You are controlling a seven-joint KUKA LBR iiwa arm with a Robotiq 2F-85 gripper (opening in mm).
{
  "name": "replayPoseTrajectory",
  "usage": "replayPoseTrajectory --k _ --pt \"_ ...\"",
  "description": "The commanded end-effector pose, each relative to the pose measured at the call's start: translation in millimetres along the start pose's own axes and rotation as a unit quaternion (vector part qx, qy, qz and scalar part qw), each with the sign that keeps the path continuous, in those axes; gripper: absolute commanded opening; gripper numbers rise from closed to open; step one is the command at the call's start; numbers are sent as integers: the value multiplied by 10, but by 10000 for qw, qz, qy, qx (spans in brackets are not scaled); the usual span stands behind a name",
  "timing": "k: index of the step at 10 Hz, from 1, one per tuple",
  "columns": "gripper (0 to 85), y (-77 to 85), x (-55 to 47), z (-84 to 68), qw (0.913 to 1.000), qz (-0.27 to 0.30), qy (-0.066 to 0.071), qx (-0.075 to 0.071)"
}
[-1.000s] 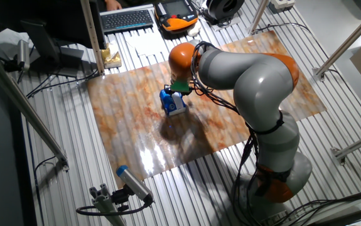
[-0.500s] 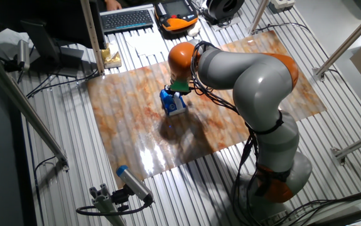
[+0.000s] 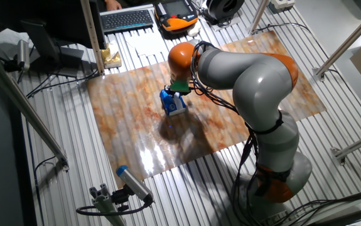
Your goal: Pull out a napkin
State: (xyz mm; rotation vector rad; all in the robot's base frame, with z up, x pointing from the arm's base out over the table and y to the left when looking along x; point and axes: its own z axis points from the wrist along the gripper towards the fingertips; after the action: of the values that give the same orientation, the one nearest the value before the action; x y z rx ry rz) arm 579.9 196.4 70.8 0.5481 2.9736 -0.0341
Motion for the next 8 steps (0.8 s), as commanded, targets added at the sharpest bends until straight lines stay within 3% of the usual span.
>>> replayPoseTrajectory --k 1,8 --pt "340 0 0 0 10000 1 0 0" --pt "340 0 3 1 10000 -30 -2 20"
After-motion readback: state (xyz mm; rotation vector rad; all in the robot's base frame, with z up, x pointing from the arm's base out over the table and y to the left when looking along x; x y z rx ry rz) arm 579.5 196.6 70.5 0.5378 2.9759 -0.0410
